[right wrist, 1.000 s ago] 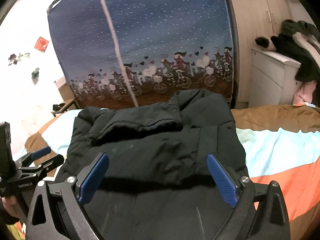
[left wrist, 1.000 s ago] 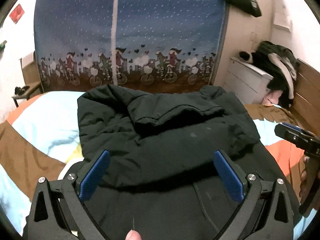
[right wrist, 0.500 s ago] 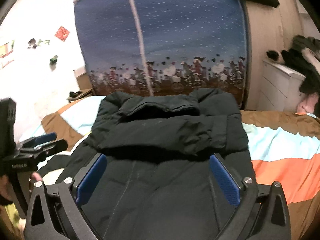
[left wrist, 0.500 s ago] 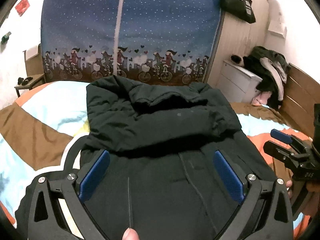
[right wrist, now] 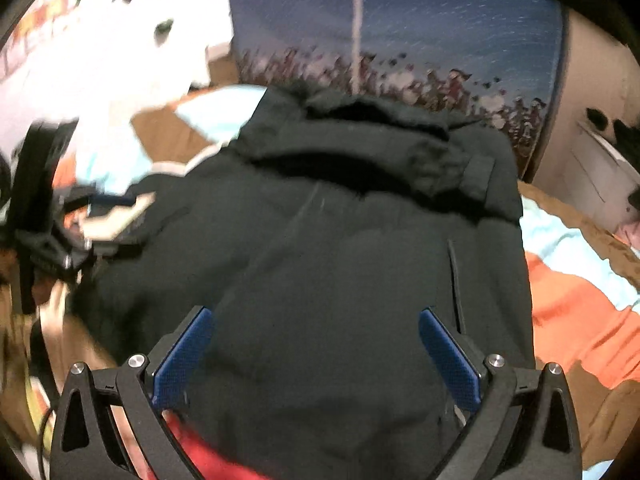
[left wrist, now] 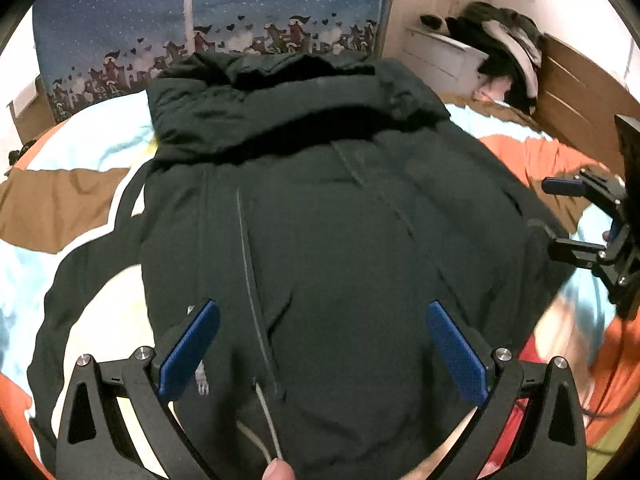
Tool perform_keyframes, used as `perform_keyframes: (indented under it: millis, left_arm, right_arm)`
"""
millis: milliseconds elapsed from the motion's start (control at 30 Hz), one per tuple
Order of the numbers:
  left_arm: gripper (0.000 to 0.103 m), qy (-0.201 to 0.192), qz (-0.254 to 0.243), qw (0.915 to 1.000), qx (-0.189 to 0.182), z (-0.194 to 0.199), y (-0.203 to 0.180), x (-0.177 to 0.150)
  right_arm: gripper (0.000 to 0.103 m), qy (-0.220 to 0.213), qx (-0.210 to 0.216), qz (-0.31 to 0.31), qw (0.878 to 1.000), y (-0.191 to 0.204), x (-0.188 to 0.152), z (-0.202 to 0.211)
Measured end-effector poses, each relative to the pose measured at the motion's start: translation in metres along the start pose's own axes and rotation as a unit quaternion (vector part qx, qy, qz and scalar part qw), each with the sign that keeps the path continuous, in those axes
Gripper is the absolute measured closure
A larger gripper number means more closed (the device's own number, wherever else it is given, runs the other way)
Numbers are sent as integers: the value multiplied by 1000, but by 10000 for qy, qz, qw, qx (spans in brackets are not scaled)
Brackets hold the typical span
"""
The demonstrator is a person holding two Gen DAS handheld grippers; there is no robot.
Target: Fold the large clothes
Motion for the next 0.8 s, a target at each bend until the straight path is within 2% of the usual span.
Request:
perform_keyframes:
  millis: [200,367,500,633,800]
  left_arm:
    - [1,53,-615,9980,-135,13,-13,-35]
    - [1,239,-1092,9933,-280,14,-27,-68]
    - [1,324,-1477,9884,-115,6,-29,-82]
    - [1,548,-1514,9869,-70,-2,-22,-93]
    - [1,736,-1411,9872,53,-7,-19,-99]
  right_arm:
    - [0,690,57,412,9967,13,-56,0]
    - [0,1018,-52,527,9934,11,-84,-4]
    - [0,1337,-92,509,9897,7,-103,-14]
    - [0,1609,-173,656,9846,6,-120,-24]
    - [0,1885,-734,1309,9705,8,-133,-38]
Point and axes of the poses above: each gripper's, at about its wrist camera, not at the fingertips, and z roughly against the way its jaws point, y to its left, x to its top, the point moved 10 cm from there along -z, roughly the way its jaws point, and after that the axes turned 1 degree about -x, right-handed, at the moved point
